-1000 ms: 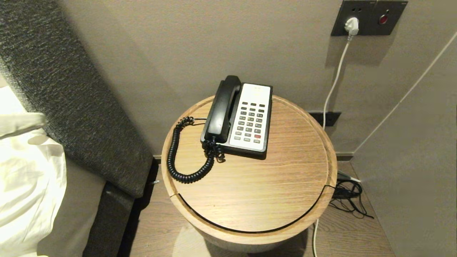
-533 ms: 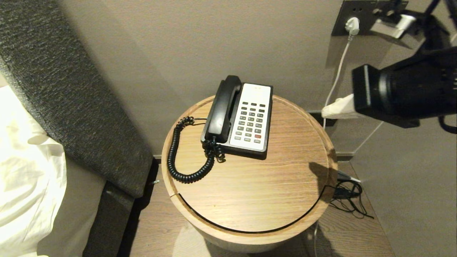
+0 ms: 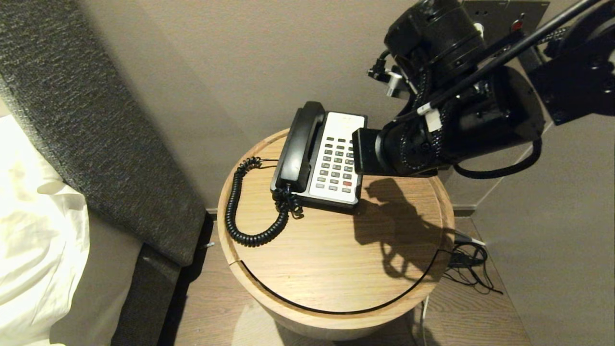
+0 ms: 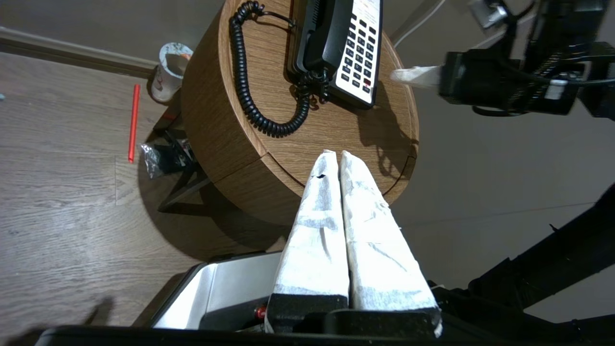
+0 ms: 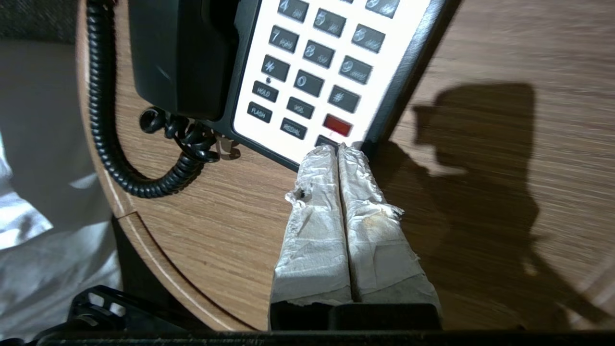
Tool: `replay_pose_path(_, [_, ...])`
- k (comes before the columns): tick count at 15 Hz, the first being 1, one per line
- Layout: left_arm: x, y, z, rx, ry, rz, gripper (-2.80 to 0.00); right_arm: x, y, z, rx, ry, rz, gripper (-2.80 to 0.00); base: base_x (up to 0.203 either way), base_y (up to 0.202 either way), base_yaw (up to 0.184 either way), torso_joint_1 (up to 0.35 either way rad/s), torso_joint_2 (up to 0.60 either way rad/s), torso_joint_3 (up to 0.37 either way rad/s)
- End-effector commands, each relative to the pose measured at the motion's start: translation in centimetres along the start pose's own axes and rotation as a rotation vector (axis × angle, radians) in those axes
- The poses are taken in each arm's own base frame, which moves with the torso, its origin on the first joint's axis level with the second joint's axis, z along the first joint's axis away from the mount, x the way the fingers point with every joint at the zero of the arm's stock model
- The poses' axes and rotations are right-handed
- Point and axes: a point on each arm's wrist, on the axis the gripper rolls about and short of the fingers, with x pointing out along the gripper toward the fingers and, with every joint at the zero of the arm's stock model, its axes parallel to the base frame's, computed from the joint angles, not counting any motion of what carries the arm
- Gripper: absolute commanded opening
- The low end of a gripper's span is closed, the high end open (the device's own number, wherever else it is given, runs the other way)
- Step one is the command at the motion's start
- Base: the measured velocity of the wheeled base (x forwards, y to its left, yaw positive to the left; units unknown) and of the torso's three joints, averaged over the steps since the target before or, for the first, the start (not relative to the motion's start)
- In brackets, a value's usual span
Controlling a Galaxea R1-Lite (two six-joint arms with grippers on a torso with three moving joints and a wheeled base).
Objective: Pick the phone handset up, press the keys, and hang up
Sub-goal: End the call using the dial pad
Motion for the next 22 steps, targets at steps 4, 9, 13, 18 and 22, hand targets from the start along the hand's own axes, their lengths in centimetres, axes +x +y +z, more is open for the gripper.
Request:
replay_pose_path(4, [0.1, 0.1, -0.1, -0.006, 0.009, 0.000, -2.80, 2.8, 0.7, -0.7, -0.019, 0.035, -0.048, -2.80, 0.000, 0.000, 0.000, 0.000, 0.00, 0.000])
replay_pose_path(9, [0.1, 0.1, -0.1, -0.006, 0.009, -0.003, -2.80, 3.4, 0.7, -0.9, -0.024, 0.049, -0.058, -2.80, 0.000, 0.000, 0.000, 0.000, 0.00, 0.000])
replay_pose_path(13, [0.1, 0.1, -0.2, -0.005, 0.010, -0.001, -2.80, 3.9, 0.8, -1.2, -0.028, 0.057, -0.072, -2.80, 0.000, 0.000, 0.000, 0.000, 0.00, 0.000])
replay_pose_path(18, [0.1, 0.1, -0.2, -0.006, 0.009, -0.003, -2.80, 4.3, 0.7, -1.4, -0.030, 0.068, -0.081, -2.80, 0.000, 0.000, 0.000, 0.000, 0.00, 0.000])
replay_pose_path(22, [-0.1, 0.0, -0.1, -0.003, 0.004, -0.005, -2.80, 3.6, 0.7, -1.1, -0.023, 0.050, -0.077, -2.80, 0.000, 0.000, 0.000, 0.000, 0.00, 0.000])
